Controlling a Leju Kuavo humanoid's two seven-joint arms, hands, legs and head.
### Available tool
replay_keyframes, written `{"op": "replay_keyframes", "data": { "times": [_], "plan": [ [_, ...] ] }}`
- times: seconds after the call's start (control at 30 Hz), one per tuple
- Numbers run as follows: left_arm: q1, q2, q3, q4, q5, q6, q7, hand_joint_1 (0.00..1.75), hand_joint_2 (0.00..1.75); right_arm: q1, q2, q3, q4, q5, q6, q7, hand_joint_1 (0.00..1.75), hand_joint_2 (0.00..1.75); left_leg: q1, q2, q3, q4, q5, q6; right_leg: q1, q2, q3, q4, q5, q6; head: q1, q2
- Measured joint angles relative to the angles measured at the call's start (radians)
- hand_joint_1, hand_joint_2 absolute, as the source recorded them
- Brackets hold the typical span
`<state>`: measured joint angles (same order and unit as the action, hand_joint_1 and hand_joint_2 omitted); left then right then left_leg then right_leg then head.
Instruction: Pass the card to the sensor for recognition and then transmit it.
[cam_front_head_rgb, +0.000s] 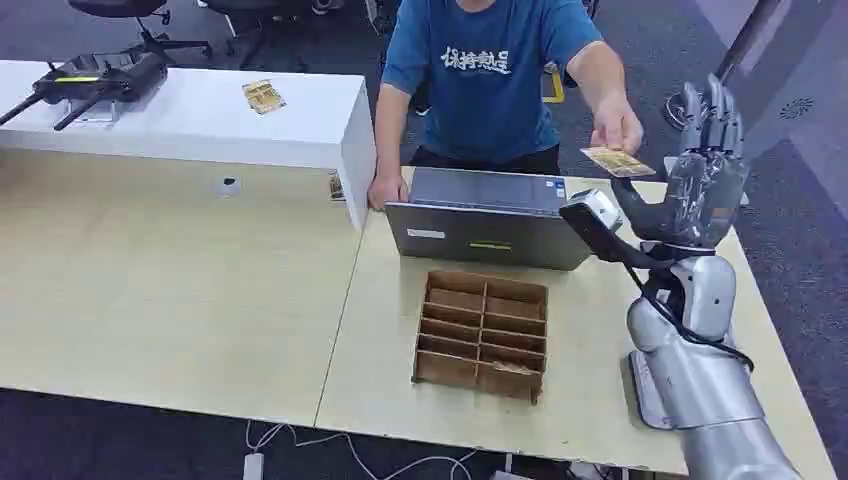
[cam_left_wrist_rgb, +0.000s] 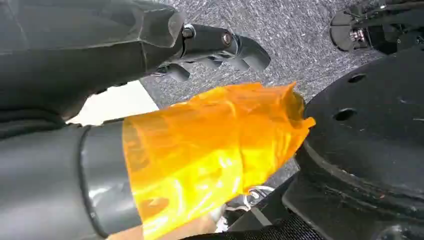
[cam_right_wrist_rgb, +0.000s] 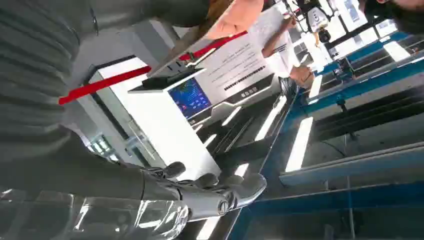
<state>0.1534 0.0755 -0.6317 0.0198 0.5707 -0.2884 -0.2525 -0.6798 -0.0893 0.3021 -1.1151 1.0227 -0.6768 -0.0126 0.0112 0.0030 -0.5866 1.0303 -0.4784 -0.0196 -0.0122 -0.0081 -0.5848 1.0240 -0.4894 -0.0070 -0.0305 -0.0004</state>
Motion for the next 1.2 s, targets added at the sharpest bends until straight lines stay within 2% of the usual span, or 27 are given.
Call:
{"op": "replay_keyframes", "data": {
  "times": [0.73,0.8,1.03,1.2],
  "plan": [
    [0.0,-0.006,0.0,0.0,-0.008,0.006,0.0,0.0,0.0,0.008,-0.006,0.0,0.0,-0.02,-0.002,-0.013,1.73,1.75,0.0,0.0,0.0,0.0,0.0,0.0,0.0,0.0,0.0,0.0,0.0,0.0,0.0,0.0],
    [0.0,-0.008,0.0,0.0,-0.009,0.006,0.001,0.0,0.0,0.016,-0.006,-0.005,-0.006,-0.064,-0.005,-0.028,1.73,1.75,0.0,0.0,0.0,0.0,0.0,0.0,0.0,0.0,0.0,0.0,0.0,0.0,0.0,0.0],
    [0.0,-0.024,0.0,0.0,-0.005,0.023,0.001,0.0,0.0,0.06,0.006,-0.059,-0.068,-0.403,-0.002,-0.116,1.75,1.75,0.0,0.0,0.0,0.0,0.0,0.0,0.0,0.0,0.0,0.0,0.0,0.0,0.0,0.0],
    [0.001,-0.036,0.003,0.0,-0.002,0.027,0.001,0.0,0.0,0.082,0.007,-0.113,-0.107,-0.545,0.015,-0.145,1.75,1.75,0.0,0.0,0.0,0.0,0.0,0.0,0.0,0.0,0.0,0.0,0.0,0.0,0.0,0.0]
  ]
}}
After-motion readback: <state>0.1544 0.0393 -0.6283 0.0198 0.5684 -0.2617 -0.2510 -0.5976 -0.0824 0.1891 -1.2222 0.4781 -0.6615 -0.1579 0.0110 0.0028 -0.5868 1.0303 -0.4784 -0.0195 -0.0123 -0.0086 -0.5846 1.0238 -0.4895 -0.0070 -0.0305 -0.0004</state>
